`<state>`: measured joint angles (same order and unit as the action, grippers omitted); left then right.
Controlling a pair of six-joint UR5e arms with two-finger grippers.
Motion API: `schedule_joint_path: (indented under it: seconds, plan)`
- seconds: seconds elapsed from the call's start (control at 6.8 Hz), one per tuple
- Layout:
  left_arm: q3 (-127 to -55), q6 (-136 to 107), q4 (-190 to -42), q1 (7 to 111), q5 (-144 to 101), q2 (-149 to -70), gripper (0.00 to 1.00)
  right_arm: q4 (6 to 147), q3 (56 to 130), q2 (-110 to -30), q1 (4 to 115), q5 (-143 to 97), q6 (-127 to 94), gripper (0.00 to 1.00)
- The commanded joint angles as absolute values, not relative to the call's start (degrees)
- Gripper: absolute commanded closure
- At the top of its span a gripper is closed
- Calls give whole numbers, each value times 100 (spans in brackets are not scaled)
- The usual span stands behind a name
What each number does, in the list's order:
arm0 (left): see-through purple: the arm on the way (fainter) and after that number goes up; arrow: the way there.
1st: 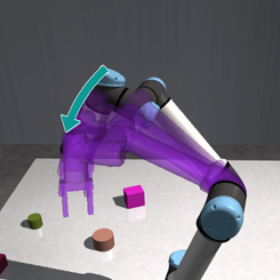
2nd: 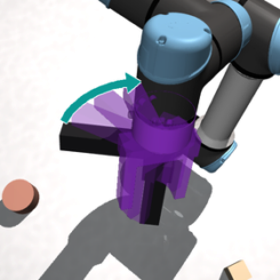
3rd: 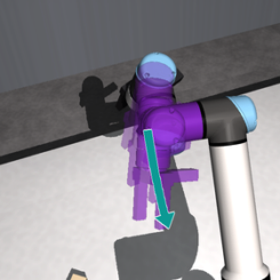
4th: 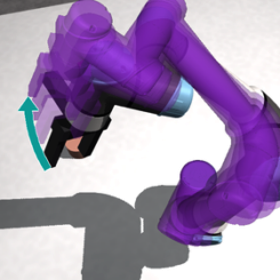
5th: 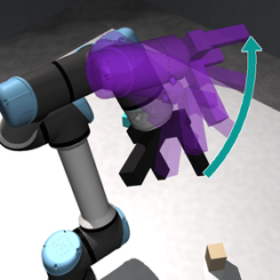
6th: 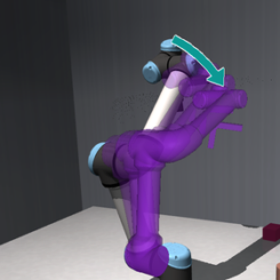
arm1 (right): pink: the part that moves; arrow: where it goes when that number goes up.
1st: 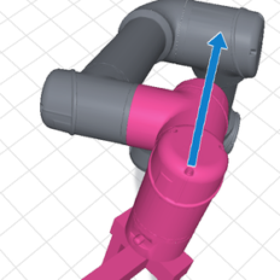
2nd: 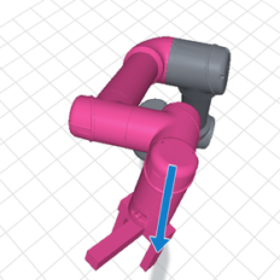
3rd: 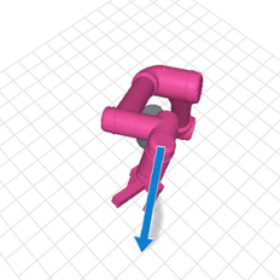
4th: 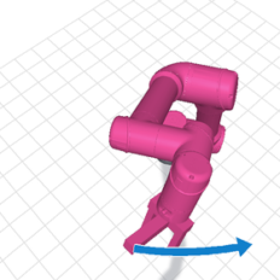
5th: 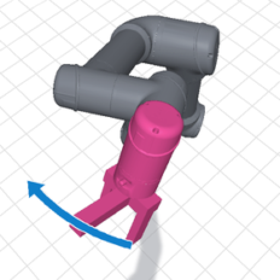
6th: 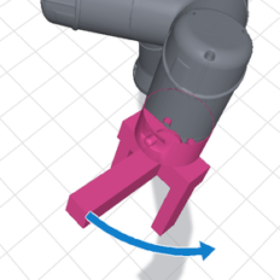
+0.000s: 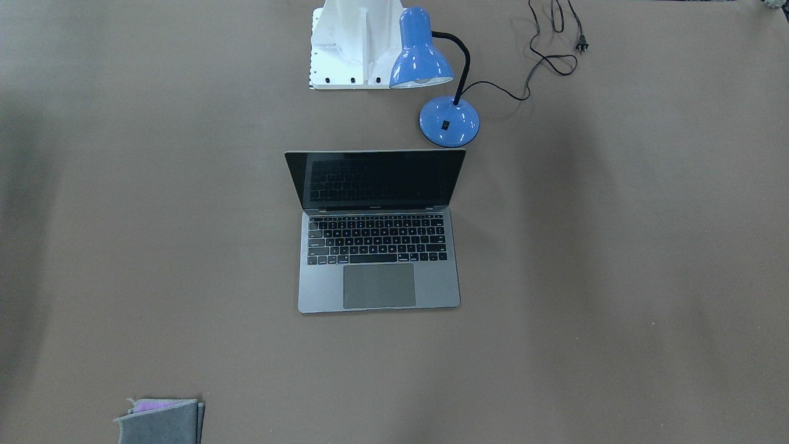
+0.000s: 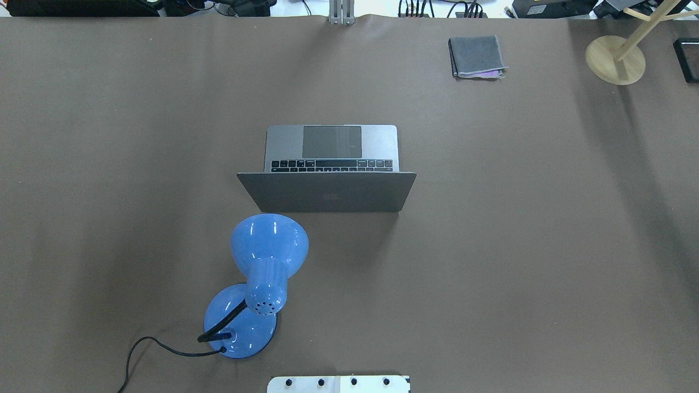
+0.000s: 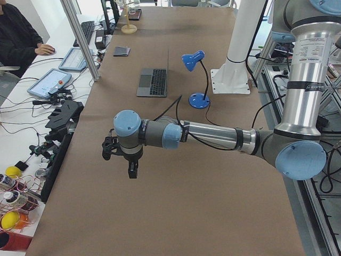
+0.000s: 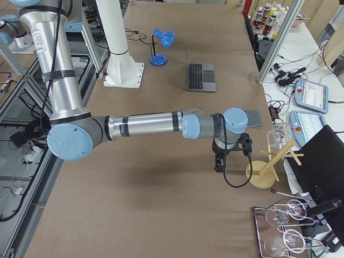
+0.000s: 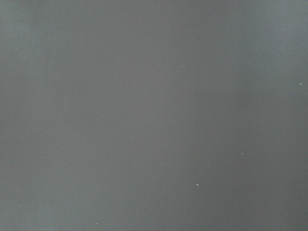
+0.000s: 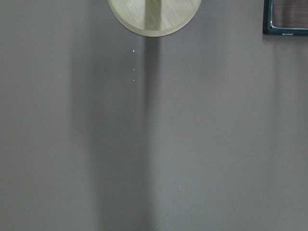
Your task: Close laptop
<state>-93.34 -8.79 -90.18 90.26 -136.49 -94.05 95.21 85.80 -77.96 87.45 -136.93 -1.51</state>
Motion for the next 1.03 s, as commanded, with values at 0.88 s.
schedule_joint_path:
  seconds: [0.88]
  plan:
    - [-9334,-914,-9026,9018,-13676,-9448,2,9527,8587,-7743,8745,-13702,-158,0]
